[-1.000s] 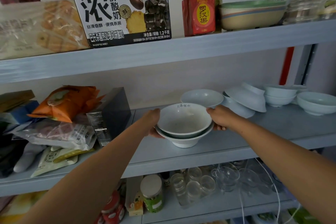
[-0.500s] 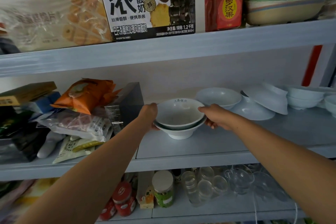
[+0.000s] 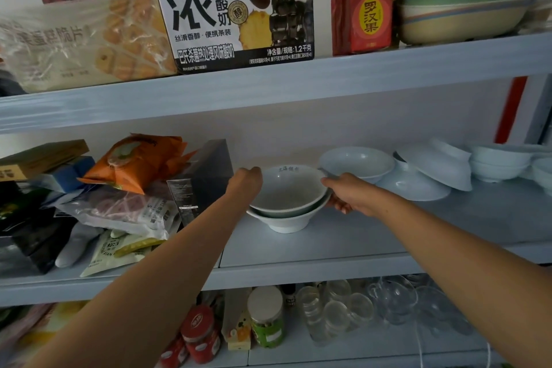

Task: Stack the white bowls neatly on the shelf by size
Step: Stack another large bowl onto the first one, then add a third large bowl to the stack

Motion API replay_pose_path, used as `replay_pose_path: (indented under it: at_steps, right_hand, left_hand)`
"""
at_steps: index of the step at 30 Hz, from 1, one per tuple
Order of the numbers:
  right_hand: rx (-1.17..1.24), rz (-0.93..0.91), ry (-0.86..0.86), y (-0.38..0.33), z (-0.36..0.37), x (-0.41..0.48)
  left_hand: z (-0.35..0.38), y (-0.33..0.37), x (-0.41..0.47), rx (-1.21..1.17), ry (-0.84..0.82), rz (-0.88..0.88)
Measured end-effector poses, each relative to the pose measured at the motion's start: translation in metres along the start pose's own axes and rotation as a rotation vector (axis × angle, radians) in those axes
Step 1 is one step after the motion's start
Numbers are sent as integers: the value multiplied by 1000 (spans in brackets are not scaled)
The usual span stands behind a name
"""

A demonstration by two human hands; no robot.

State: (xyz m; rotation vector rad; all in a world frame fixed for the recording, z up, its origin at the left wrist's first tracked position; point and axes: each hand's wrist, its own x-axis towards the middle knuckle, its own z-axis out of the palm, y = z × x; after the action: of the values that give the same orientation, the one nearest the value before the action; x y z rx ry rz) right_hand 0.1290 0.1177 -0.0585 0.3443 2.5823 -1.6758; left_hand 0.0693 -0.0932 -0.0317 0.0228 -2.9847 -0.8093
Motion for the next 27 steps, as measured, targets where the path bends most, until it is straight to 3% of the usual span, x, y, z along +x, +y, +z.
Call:
replay_pose_path:
  at_steps: [7, 10, 12, 15, 18, 24, 27]
  right_hand:
    - [51, -11, 136, 7, -45, 7]
    - [84, 0, 216, 13, -68, 11]
    - [120, 21, 257, 20, -81, 14]
    - [154, 58, 299, 33, -97, 22]
    - [195, 86, 316, 44, -106, 30]
    - [246, 112, 307, 59, -119, 52]
    - [286, 132, 272, 61, -119, 59]
  left_hand:
    - [15, 75, -24, -289, 91, 248]
    - [32, 108, -32, -355, 60, 389]
    - [48, 129, -38, -521, 2, 402]
    - [75, 158, -44, -872, -272, 206]
    - [103, 176, -47, -1008, -501, -35]
    - [150, 179, -35, -1020, -642, -256]
    - [161, 180, -29, -1062, -615, -312]
